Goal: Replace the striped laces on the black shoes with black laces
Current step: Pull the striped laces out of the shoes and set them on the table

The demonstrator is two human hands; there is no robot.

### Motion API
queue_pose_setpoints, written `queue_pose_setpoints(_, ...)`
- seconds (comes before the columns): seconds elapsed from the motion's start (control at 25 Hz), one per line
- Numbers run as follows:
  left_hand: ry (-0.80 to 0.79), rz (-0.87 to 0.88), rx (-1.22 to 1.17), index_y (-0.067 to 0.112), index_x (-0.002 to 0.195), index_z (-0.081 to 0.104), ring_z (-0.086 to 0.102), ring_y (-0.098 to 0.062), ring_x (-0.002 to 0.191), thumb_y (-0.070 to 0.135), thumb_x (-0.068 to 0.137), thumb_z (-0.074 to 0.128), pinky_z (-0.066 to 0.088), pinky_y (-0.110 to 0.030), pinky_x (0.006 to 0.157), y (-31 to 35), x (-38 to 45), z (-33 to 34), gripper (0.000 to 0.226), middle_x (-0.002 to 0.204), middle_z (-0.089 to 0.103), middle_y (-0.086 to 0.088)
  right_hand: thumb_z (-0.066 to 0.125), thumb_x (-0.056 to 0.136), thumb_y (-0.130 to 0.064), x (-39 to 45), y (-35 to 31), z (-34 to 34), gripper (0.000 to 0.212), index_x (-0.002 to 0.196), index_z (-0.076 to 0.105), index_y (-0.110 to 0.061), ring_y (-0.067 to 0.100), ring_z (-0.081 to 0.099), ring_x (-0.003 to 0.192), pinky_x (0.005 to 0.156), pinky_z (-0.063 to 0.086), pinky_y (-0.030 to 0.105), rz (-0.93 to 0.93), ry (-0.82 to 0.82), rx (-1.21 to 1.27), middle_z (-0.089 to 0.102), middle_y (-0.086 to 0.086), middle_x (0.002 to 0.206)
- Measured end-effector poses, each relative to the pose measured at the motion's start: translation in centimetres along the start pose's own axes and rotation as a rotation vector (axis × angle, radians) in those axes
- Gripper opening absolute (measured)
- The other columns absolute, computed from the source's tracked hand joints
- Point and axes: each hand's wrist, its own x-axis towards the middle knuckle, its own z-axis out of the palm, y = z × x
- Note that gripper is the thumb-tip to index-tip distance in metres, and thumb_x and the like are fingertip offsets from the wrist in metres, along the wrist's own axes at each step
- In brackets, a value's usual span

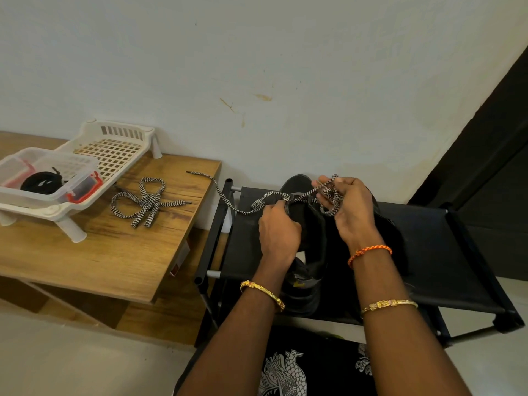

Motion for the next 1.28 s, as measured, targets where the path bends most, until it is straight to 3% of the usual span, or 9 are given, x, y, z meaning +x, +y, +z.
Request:
queue_pose_setpoints(0.12, -0.013, 0.008, 0.000, 0.009, 0.113, 0.060, 0.057, -0.028, 0.103, 0.001, 0.087, 0.047, 0.044, -0.031, 0.078, 0.0, 0.0, -0.1, 0.030, 0.113, 0.058, -0.012, 0.049, 0.093, -0.010, 0.0, 1.2, 0.8, 0.010, 0.095, 0.059, -0.010, 0.008, 0.059, 0.070, 0.066, 0.044, 0.013, -0.293, -0.059, -0.753, 0.062, 0.009, 0.091)
queue_pose_setpoints(0.28, -0.021, 0.012, -0.002, 0.007, 0.104, 0.060, 0.057, -0.030, 0.097, 0.004, 0.088, 0.046, 0.040, -0.031, 0.072, -0.1, 0.1, 0.1, 0.021, 0.107, 0.059, -0.014, 0.055, 0.088, -0.019, 0.2, 3.0, 1.6, 0.025, 0.110, 0.066, -0.017, 0.032, 0.049, 0.112, 0.095, 0.036, 0.040, -0.314, -0.230, -1.465, 0.051, 0.014, 0.118)
queue_pose_setpoints(0.44, -0.016, 0.001, -0.007, 0.008, 0.108, 0.061, 0.057, -0.030, 0.100, 0.005, 0.088, 0.049, 0.040, -0.029, 0.074, -0.2, 0.2, 0.1, 0.024, 0.110, 0.059, -0.013, 0.057, 0.085, -0.012, -0.1, 2.5, 1.6, 0.020, 0.100, 0.069, -0.011, 0.031, 0.051, 0.102, 0.089, 0.043, 0.034, -0.293, -0.208, -1.334, 0.048, 0.016, 0.113)
queue_pose_setpoints(0.64, 0.005, -0.020, -0.013, 0.008, 0.113, 0.060, 0.056, -0.029, 0.105, -0.001, 0.086, 0.046, 0.041, -0.029, 0.078, 0.0, 0.2, 0.0, 0.032, 0.113, 0.058, -0.012, 0.049, 0.078, -0.006, 0.0, -1.0, -0.8, 0.018, 0.062, 0.048, 0.002, 0.019, 0.040, 0.058, 0.049, 0.028, 0.028, -0.254, -0.046, -0.959, 0.048, 0.015, 0.078)
queue_pose_setpoints(0.8, 0.007, -0.017, 0.007, 0.011, 0.117, 0.059, 0.056, -0.030, 0.106, 0.005, 0.086, 0.048, 0.042, -0.032, 0.080, 0.1, 0.0, -0.2, 0.033, 0.114, 0.059, -0.011, 0.054, 0.087, -0.018, -0.1, -1.4, -3.2, 0.017, 0.098, 0.061, -0.007, 0.015, 0.050, 0.072, 0.063, 0.040, 0.023, -0.209, -0.076, -0.970, 0.059, 0.012, 0.100)
queue_pose_setpoints(0.96, 0.042, 0.129, 0.110, 0.012, 0.129, 0.050, 0.050, -0.027, 0.117, 0.019, 0.087, 0.054, 0.043, -0.045, 0.097, 0.7, 0.6, -0.6, 0.043, 0.122, 0.055, -0.007, 0.059, 0.086, -0.018, -0.3, -1.6, -3.6, 0.059, 0.139, 0.038, -0.031, 0.032, 0.040, 0.127, 0.107, 0.036, 0.042, -0.393, -0.027, -1.079, 0.020, 0.012, 0.151)
queue_pose_setpoints(1.12, -0.030, 0.341, 0.244, 0.017, 0.134, 0.051, 0.048, -0.025, 0.124, 0.006, 0.086, 0.049, 0.035, -0.044, 0.104, 2.0, 2.5, -0.4, 0.049, 0.125, 0.060, -0.004, 0.061, 0.074, -0.021, -0.7, -0.8, -2.5, 0.031, 0.105, 0.064, -0.020, 0.022, 0.058, 0.098, 0.085, 0.047, 0.029, -0.391, -0.176, -1.117, 0.054, 0.006, 0.114)
queue_pose_setpoints(1.2, -0.122, 0.335, 0.273, 0.018, 0.133, 0.052, 0.048, -0.025, 0.124, 0.002, 0.086, 0.047, 0.036, -0.045, 0.104, 2.1, 3.5, -0.3, 0.050, 0.126, 0.061, -0.005, 0.061, 0.074, -0.022, -1.2, 1.1, -2.2, 0.032, 0.106, 0.061, -0.015, 0.027, 0.059, 0.097, 0.083, 0.049, 0.032, -0.238, -0.339, -1.237, 0.056, 0.011, 0.111)
queue_pose_setpoints(1.28, -0.157, 0.318, 0.308, 0.019, 0.128, 0.058, 0.050, -0.028, 0.121, 0.005, 0.087, 0.048, 0.040, -0.046, 0.100, 2.2, 4.3, -0.1, 0.044, 0.124, 0.062, -0.006, 0.060, 0.078, -0.022, -1.4, 2.4, -2.0, 0.032, 0.109, 0.058, -0.013, 0.033, 0.057, 0.102, 0.081, 0.048, 0.036, -0.232, -0.246, -1.318, 0.057, 0.011, 0.110)
